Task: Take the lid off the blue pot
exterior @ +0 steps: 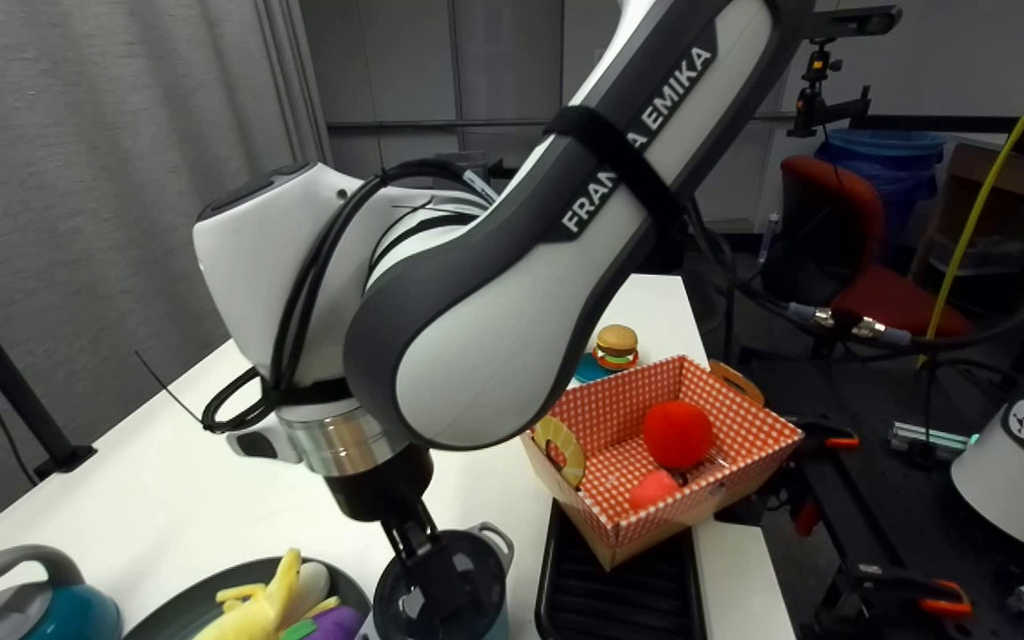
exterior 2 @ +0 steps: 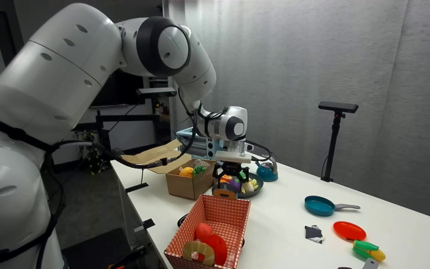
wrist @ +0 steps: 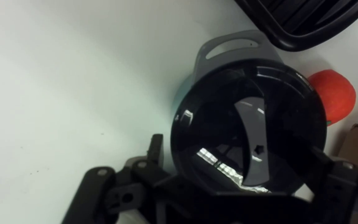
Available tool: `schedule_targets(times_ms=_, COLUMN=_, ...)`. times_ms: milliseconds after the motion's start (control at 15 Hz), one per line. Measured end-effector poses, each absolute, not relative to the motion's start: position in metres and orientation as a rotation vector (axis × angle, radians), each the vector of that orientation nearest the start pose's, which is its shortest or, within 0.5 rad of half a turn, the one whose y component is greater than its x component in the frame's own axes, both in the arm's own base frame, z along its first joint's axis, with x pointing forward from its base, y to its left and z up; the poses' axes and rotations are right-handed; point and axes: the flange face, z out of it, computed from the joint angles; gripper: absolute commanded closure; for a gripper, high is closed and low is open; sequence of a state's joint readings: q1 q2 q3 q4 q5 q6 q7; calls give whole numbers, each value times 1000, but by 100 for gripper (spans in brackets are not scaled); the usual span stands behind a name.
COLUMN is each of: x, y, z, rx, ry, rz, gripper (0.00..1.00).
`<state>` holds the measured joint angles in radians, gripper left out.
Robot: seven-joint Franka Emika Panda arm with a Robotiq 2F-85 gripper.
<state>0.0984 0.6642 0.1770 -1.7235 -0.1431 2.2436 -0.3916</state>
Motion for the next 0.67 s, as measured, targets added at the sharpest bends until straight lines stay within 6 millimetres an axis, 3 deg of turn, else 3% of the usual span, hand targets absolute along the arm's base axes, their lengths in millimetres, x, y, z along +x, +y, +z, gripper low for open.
schedule_targets(times_ms=67, x=635, y=166, z=194, rx=-2914, ry=-1121, rz=204, gripper=1)
schedule_targets(times_ms=200, x=635, y=167, z=195, rx=-2913, ry=-1122, rz=203, gripper=26)
schedule_targets(times_ms=267, x=635, y=167, z=195, rx=-2913, ry=-1123, rz=202, gripper=27)
schedule_targets(times_ms=467, x=637, y=169, z=198, rx=-2915, ry=-1122, rz=192, gripper=48)
schedule_targets(times_ms=667, x=639, y=167, z=201, rx=-2921, ry=-1117, rz=183, gripper=52)
